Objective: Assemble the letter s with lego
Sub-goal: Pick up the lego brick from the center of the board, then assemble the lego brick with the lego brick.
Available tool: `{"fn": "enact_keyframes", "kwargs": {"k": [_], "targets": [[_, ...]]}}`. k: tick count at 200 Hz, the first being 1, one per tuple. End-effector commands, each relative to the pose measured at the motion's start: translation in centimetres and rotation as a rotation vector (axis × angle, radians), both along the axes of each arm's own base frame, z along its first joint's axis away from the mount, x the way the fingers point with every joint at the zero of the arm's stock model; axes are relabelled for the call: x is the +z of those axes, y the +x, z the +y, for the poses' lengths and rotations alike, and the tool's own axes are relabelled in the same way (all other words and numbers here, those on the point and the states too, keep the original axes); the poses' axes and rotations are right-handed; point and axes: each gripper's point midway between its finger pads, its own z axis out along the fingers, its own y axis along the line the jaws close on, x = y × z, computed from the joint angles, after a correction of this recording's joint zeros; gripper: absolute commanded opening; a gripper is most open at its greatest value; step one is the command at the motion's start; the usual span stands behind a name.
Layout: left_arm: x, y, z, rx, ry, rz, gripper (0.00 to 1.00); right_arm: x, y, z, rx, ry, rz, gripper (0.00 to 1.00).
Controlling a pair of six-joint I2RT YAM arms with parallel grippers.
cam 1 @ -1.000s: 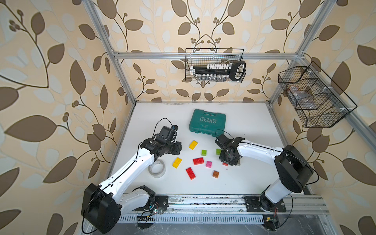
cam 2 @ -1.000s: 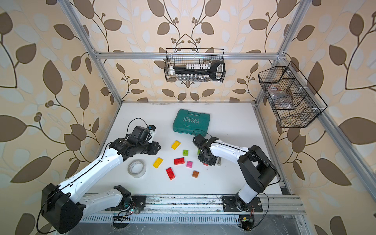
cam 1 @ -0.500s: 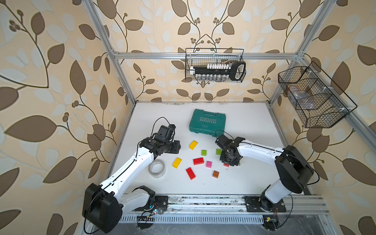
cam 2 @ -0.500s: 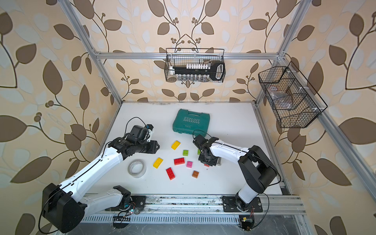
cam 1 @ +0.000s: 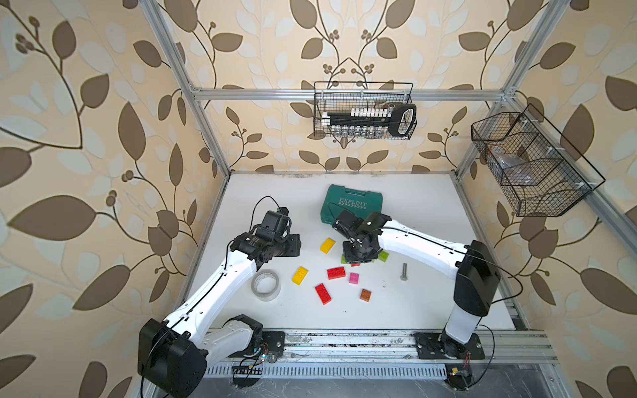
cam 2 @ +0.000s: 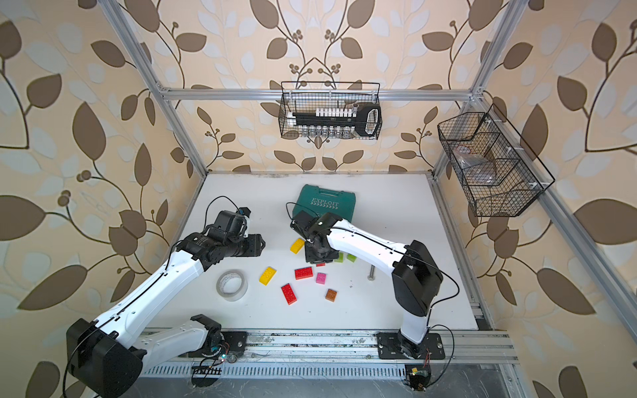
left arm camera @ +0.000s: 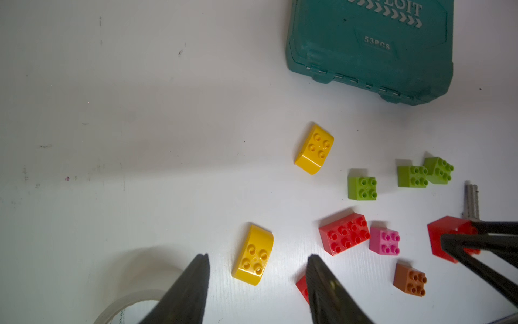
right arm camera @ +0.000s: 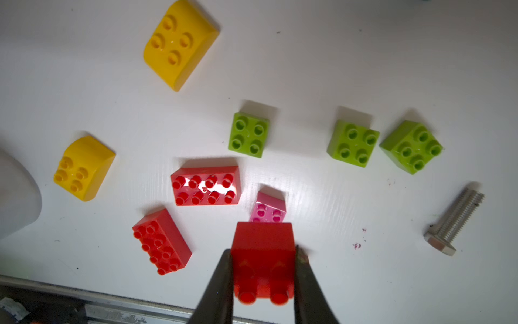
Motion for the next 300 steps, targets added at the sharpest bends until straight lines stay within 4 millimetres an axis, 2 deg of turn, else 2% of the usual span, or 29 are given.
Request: {"fn": "enact_keyframes", "kwargs": {"k": [1,52,156,189,232,300], "targets": [[1.9,0.4,1.7,0.089,0.013,-0.066,0.59,-1.4,-1.2,0.5,0.098,-0.092,0.073,0.00],[3.8,-0.2,4.2,0.179,0.060,-0.160,0.60,-4.2,-1.2,2.7,0.149,-0.056,0.118,0.00],[4.0,-0.3,4.6,0.196,0.067,-0.164,0.63,-6.7,-0.7,4.0,0.159,-0.036,0.133,0.00],[4.0,-0.3,4.8,0.200,0.070,-0.169,0.64,-6.9,-0.1,4.0,0.136,-0.028,0.114,0.00],[4.1,-0.2,4.8,0.201,0.073,-0.171,0.63,-7.4,-0.4,3.5,0.127,-0.041,0.123,0.00],[4.1,-0.2,4.9,0.203,0.073,-0.171,0.63,-7.6,-1.0,1.7,0.092,-0.080,0.125,0.00]]}}
